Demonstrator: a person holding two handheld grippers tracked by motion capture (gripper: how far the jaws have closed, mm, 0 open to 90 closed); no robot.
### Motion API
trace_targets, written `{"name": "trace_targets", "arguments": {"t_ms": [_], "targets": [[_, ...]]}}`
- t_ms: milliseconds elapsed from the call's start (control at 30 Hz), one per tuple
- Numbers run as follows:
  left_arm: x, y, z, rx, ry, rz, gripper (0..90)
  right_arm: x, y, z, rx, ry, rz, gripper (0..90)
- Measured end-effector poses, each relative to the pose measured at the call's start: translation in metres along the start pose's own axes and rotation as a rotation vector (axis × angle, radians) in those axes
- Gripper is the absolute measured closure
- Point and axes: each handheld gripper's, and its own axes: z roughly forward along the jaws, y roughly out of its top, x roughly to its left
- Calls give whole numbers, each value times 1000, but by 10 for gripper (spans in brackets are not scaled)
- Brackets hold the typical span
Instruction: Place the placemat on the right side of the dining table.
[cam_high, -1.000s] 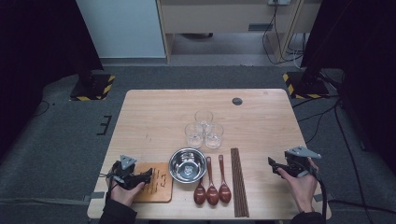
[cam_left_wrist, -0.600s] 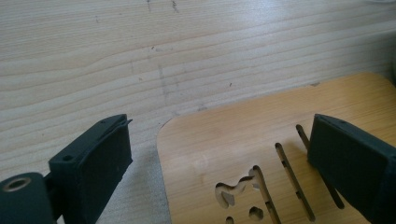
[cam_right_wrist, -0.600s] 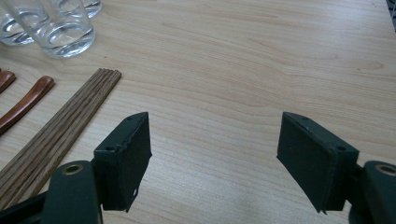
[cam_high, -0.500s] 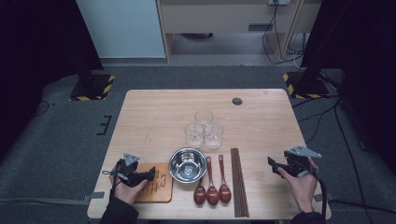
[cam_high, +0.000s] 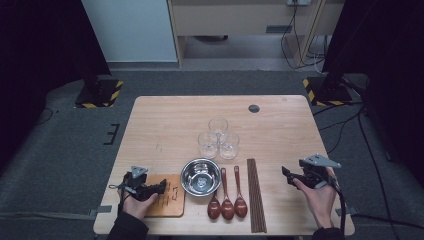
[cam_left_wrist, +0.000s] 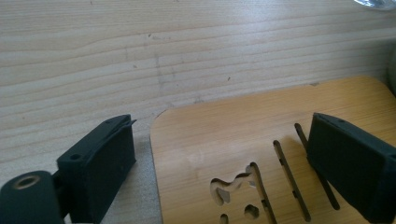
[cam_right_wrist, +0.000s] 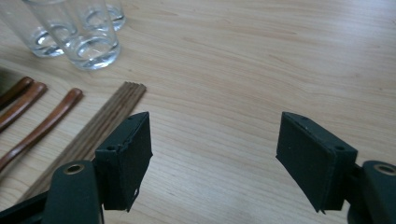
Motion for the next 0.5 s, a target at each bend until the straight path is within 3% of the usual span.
{"name": "trace_targets", "arguments": {"t_ms": [500], "targets": [[-1,-5,-2,-29,-6,-13,142,16,11,-1,-20,31,-27,274]]}}
